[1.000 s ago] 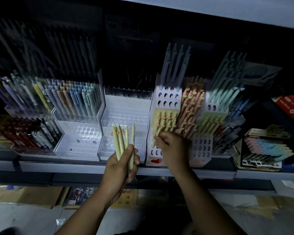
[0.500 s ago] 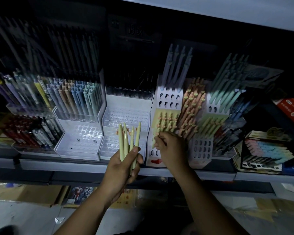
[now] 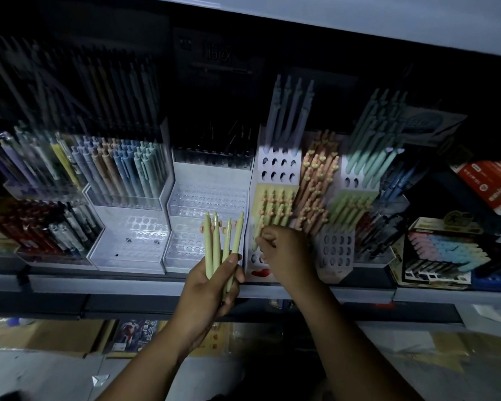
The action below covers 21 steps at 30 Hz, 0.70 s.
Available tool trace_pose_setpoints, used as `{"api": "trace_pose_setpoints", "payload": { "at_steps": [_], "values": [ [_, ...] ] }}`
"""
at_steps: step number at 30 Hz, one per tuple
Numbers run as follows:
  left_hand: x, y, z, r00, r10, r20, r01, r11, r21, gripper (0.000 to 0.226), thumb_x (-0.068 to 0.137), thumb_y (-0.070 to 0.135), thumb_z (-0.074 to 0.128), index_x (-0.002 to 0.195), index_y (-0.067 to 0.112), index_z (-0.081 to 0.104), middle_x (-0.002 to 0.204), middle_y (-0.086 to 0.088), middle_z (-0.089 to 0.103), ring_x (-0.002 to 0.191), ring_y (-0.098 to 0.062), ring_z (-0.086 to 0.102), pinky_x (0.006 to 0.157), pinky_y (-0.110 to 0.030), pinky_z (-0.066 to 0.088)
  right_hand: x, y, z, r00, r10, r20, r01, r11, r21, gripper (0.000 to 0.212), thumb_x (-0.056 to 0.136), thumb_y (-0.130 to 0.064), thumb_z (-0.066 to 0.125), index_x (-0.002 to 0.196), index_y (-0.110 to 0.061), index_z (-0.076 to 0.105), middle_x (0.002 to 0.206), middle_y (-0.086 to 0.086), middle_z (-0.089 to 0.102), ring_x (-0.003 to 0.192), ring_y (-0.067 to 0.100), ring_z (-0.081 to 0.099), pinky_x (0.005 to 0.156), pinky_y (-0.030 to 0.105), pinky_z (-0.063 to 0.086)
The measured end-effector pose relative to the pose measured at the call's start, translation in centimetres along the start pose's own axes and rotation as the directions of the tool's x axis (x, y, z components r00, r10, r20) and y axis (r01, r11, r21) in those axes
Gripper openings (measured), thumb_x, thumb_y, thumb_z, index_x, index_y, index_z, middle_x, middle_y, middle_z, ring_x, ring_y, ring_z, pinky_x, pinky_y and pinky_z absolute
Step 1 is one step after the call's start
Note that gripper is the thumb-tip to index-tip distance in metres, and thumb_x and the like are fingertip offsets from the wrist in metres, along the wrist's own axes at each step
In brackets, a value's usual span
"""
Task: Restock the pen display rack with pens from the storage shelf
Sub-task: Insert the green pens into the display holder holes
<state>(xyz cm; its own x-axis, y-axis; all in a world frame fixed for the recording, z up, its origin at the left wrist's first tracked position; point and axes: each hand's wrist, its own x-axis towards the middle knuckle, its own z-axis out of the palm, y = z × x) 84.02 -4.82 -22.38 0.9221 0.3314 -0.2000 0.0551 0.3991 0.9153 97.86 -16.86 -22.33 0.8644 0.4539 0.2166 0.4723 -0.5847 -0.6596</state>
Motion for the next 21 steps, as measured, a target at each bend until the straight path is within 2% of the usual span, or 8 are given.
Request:
{"api": "trace_pose_setpoints", "payload": {
  "at_steps": [2,3,6,9,12,16,18,21],
  "values": [
    [-0.1,0.0,0.0,1.0,0.009,0.0,-0.009,1.0,0.017,0.026,0.097,0.037,0.063,0.086,0.013,0.068,0.076,-0.018,0.048,0.052,-0.022,0.032,0.047,-0.029,0.02,-0.8,-0.6,-0.5,0.998,0.065,0.013,-0.066,0.993,0.101,0.012,0.097,-0.016,0.065,0.09,-0.014,0.074,0.088,-0.001,0.074,0.077,0.007,0.063,0.072,0.028,0.052],
    [-0.1,0.0,0.0,1.0,0.012,-0.003,-0.012,1.0,0.025,0.027,0.098,0.035,0.063,0.088,0.01,0.066,0.074,-0.018,0.048,0.051,-0.021,0.033,0.046,-0.029,0.02,-1.2,-1.0,-0.6,0.994,0.104,0.017,-0.106,0.98,0.169,0.012,0.098,-0.018,0.064,0.095,-0.015,0.075,0.092,-0.003,0.075,0.079,0.008,0.065,0.073,0.031,0.055],
    [-0.1,-0.2,0.2,1.0,0.02,-0.007,-0.019,0.999,0.04,0.027,0.101,0.027,0.06,0.096,0.0,0.059,0.065,-0.009,0.054,0.049,-0.018,0.036,0.044,-0.026,0.023,-2.1,-2.1,-0.8,0.983,0.182,0.038,-0.183,0.91,0.373,0.016,0.099,-0.024,0.063,0.089,-0.018,0.073,0.074,-0.002,0.071,0.068,0.015,0.068,0.066,0.038,0.057],
    [0.0,-0.5,0.5,1.0,0.026,-0.014,-0.025,0.998,0.055,0.025,0.101,0.022,0.06,0.099,-0.003,0.056,0.059,0.0,0.055,0.044,-0.015,0.036,0.041,-0.022,0.024,-2.8,-3.3,-1.8,0.978,0.153,0.144,-0.208,0.785,0.584,0.02,0.1,-0.024,0.063,0.091,-0.009,0.073,0.069,0.005,0.069,0.059,0.017,0.064,0.059,0.033,0.051],
    [0.1,-0.6,0.7,0.999,0.045,-0.019,-0.044,0.998,0.052,0.027,0.094,0.024,0.067,0.101,0.0,0.057,0.063,-0.004,0.055,0.045,-0.015,0.038,0.042,-0.022,0.026,-3.1,-3.7,-2.3,0.981,0.076,0.177,-0.172,0.757,0.631,0.008,0.093,-0.019,0.073,0.089,-0.011,0.074,0.07,0.002,0.069,0.061,0.014,0.063,0.058,0.027,0.048],
    [0.2,-0.7,0.9,0.999,0.031,-0.016,-0.031,0.999,0.037,0.028,0.091,0.027,0.069,0.102,0.003,0.059,0.075,-0.012,0.06,0.049,-0.016,0.04,0.045,-0.024,0.026,-3.0,-3.4,-1.8,0.983,0.113,0.146,-0.181,0.734,0.655,0.008,0.091,-0.015,0.075,0.087,-0.009,0.073,0.07,0.005,0.07,0.062,0.015,0.063,0.059,0.03,0.05],
    [0.3,-0.8,0.8,0.999,0.009,-0.036,-0.008,0.999,0.031,0.027,0.096,0.029,0.066,0.101,0.002,0.06,0.076,-0.013,0.06,0.049,-0.016,0.039,0.047,-0.025,0.024,-2.8,-3.2,-2.1,0.987,0.13,0.092,-0.158,0.727,0.668,0.011,0.095,-0.014,0.07,0.087,-0.006,0.072,0.069,0.012,0.069,0.061,0.019,0.062,0.061,0.033,0.052],
    [0.4,-0.9,0.4,0.998,-0.015,-0.057,0.014,1.0,-0.013,0.033,0.096,0.033,0.066,0.1,0.002,0.059,0.074,-0.013,0.052,0.049,-0.016,0.033,0.047,-0.027,0.02,-2.1,-2.4,-3.3,0.975,0.219,-0.034,-0.13,0.69,0.712,0.012,0.096,-0.009,0.066,0.088,-0.003,0.072,0.068,0.013,0.069,0.061,0.022,0.064,0.06,0.033,0.055]
  ]
}}
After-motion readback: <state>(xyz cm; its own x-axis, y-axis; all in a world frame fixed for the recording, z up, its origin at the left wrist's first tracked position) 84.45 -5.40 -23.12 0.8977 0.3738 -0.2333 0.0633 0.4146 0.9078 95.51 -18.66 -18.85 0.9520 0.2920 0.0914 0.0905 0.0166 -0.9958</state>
